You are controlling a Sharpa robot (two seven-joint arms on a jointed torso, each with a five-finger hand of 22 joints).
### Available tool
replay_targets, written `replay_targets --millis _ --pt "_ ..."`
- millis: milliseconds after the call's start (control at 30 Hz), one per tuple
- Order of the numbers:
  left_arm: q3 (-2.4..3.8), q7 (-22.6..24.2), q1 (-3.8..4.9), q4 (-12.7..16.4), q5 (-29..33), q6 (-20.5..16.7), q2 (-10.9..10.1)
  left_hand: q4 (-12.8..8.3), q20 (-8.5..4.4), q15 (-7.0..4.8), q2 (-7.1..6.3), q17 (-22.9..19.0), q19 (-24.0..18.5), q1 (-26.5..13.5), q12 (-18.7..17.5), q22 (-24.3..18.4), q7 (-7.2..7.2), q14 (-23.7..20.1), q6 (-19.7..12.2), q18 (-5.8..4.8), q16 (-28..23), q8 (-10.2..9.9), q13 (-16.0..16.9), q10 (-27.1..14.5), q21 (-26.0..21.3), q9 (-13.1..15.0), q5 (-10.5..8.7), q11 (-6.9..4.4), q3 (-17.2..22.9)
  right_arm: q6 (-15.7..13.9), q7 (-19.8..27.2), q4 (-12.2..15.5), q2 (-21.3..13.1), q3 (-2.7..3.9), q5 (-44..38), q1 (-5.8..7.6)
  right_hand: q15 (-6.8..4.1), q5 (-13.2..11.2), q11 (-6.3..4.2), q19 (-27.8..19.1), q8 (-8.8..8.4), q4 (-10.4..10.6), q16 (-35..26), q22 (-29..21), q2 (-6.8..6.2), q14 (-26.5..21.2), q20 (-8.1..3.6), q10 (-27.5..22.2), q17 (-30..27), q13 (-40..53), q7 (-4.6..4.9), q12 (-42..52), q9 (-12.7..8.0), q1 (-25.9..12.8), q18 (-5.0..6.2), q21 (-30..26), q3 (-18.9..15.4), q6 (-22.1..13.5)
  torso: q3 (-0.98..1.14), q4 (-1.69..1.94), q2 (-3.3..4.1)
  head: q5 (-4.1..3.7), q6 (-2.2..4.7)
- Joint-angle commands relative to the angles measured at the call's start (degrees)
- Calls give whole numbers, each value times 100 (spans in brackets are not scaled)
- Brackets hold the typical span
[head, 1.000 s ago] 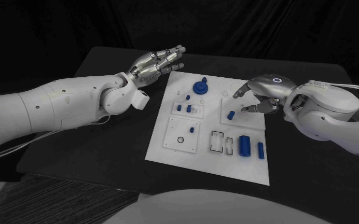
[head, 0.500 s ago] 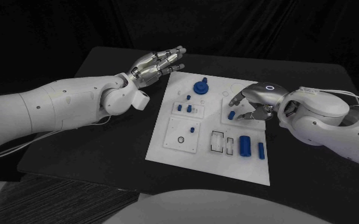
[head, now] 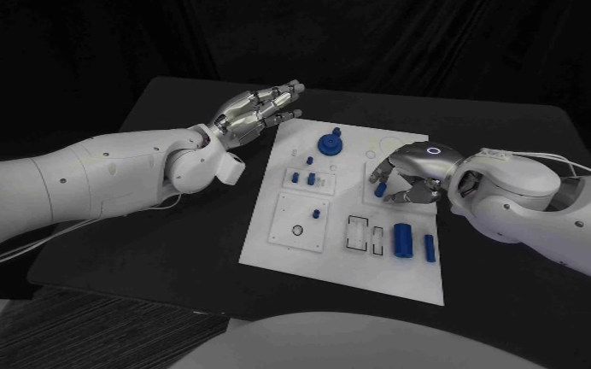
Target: Assemble the parts on the task board
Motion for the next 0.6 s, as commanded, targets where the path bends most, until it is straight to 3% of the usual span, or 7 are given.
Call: replay_targets --millis 33,100,133,167,367,600 --pt "6 58 -16 3 35 62 4 -14 51 47 21 -10 -1 19 31 5 -3 -9 55 46 -18 21 9 11 -3 9 33 18 34 -84 135 -2 11 3 -12 -22 11 212 -4 11 77 -52 17 754 60 26 -24 115 17 6 14 19 53 14 -11 25 33 144 -2 0 -3 28 -1" --pt "6 52 -20 -2 35 67 8 -15 52 47 23 -9 -1 20 32 5 -1 -8 58 46 -18 22 10 11 -3 9 34 21 36 -93 154 -3 18 3 -12 -27 5 541 -11 12 170 -94 14 756 79 24 -26 184 16 2 12 2 116 81 -13 30 106 321 -1 3 -6 45 -1" --pt "6 47 -24 -6 35 72 12 -15 53 47 25 -9 -1 21 32 5 3 -7 63 46 -17 23 10 12 -3 10 35 25 37 -98 164 -4 23 3 -12 -30 -13 907 -38 6 367 -147 7 756 87 17 -45 283 12 2 -11 -9 258 139 -8 27 199 665 -2 2 -7 58 -1" --pt "6 44 -27 -8 35 76 15 -15 53 47 25 -9 -1 21 32 5 3 -7 63 46 -17 23 10 12 -3 10 35 25 37 -103 169 -4 24 3 -12 -31 -14 1015 -54 3 408 -170 3 756 84 13 -51 362 8 9 -13 4 313 152 -8 28 242 718 -3 2 -6 63 -1" --pt "6 54 -45 -19 35 98 29 -24 60 53 34 -9 2 34 34 8 14 -8 75 45 -18 29 10 14 -1 11 43 39 48 -171 209 9 16 3 -12 -35 -46 1189 -130 -19 727 -305 -18 751 91 -6 -78 606 -11 39 30 40 596 200 -3 13 384 985 -1 0 -2 71 -1" --pt "6 215 -76 -7 35 114 34 -173 72 86 65 10 73 217 104 98 66 34 345 48 12 141 34 107 36 37 260 109 204 -359 263 40 -17 3 -12 -34 -64 1205 -230 -64 1083 -475 -59 738 128 -38 -101 960 -58 109 75 139 914 248 7 -36 519 1157 -2 5 -7 80 -1"
